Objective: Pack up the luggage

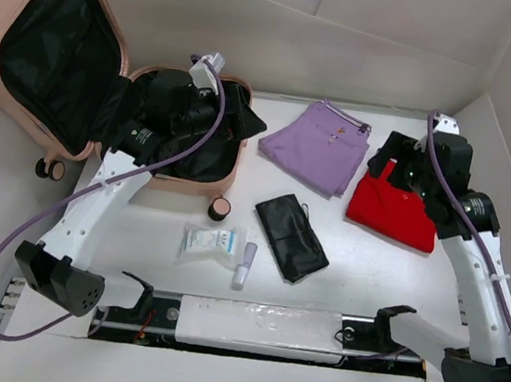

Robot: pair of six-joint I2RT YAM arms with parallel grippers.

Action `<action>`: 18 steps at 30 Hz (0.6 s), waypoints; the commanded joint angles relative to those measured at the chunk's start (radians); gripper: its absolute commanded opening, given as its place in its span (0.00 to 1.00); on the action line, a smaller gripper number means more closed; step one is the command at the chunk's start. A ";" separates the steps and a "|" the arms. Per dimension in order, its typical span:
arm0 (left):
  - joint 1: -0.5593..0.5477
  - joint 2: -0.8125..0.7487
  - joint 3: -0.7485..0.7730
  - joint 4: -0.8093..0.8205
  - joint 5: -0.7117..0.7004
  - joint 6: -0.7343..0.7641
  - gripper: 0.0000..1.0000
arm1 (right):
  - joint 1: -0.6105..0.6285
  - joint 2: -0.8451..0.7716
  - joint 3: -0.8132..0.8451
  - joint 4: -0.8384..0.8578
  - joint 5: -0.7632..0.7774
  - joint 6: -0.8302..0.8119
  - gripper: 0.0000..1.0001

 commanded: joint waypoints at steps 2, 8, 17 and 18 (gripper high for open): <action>0.003 0.021 -0.050 0.094 0.054 -0.065 0.83 | 0.118 -0.079 -0.049 0.071 0.010 -0.010 0.88; -0.063 -0.019 -0.162 -0.025 -0.072 -0.099 0.65 | 0.162 -0.256 -0.238 0.098 -0.124 0.076 0.52; -0.063 -0.224 -0.407 -0.283 -0.322 -0.088 0.54 | 0.247 -0.311 -0.361 0.026 -0.126 0.045 0.00; -0.063 -0.250 -0.462 -0.300 -0.334 -0.088 0.54 | 0.259 -0.298 -0.376 0.041 -0.138 0.045 0.00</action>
